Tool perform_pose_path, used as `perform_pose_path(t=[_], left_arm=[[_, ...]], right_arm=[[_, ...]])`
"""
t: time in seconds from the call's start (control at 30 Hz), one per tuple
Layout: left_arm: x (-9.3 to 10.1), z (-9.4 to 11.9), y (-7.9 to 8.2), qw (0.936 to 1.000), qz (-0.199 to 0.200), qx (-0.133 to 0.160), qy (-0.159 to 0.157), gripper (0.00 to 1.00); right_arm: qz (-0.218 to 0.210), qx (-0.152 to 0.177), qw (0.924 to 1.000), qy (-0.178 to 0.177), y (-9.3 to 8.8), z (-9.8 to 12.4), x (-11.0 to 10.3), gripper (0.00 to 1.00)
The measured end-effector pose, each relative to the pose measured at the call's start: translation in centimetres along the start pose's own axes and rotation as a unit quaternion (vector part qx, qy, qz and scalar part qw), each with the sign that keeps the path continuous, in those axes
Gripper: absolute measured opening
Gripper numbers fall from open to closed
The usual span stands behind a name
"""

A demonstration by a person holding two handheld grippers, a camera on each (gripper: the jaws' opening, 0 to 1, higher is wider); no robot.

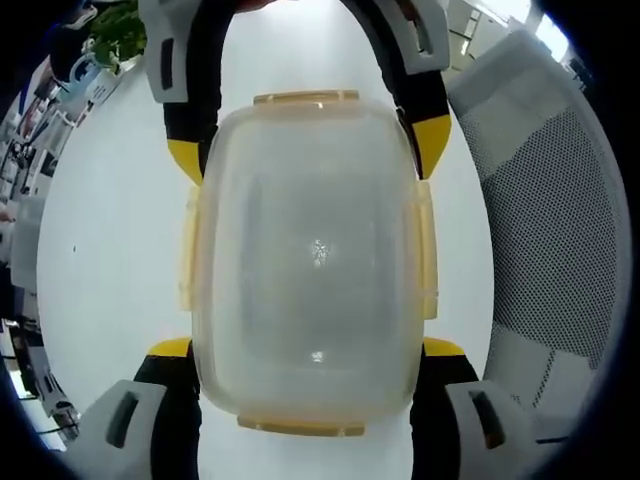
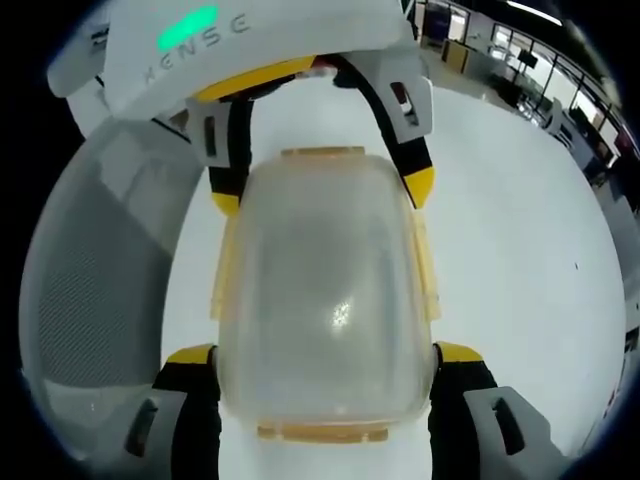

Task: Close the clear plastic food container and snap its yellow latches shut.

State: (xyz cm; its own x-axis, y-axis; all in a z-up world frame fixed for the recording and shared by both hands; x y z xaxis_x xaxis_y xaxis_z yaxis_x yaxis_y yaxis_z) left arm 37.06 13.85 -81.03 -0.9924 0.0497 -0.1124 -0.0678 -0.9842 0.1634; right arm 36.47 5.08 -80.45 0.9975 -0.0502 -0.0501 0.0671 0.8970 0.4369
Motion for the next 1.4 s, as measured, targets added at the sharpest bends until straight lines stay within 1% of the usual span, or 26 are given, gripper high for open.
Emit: perform_pose_path(t=[0.13,0.6,1.17,1.4], left_arm=[[0.0,0.0,-0.4,1.0,0.001,-0.006,0.0,0.88],[0.2,0.3,-1.7,0.9999,0.004,-0.012,0.001,0.88],[0.2,0.2,-1.7,0.9999,0.005,-0.013,-0.003,0.89],[0.1,0.2,-1.7,0.9999,0.006,-0.01,-0.005,0.89]], right_arm=[[0.002,0.001,1.0,0.001,0.3,-0.1,0.0,0.87],[0.004,0.007,1.0,0.001,1.5,-0.7,-0.1,0.87],[0.006,0.013,0.9999,0.004,1.5,-0.6,-0.2,0.87],[0.008,0.011,0.9999,0.005,1.5,-0.7,0.0,0.87]])
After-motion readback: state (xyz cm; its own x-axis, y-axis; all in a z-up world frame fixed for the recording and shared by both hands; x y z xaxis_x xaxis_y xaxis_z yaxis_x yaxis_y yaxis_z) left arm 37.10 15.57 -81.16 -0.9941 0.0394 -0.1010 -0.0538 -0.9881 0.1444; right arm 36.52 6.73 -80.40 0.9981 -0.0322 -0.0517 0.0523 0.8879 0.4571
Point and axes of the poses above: the point that each gripper's makers call its tool centre point, and the gripper's own axes: z roughly backward along the fingers, x roughly to its right, y roughly out of its top, the point moved 2 cm from there along z, roughly backward along the fingers, and after that the axes turned 1 degree about -z, right-handed, at the moved point
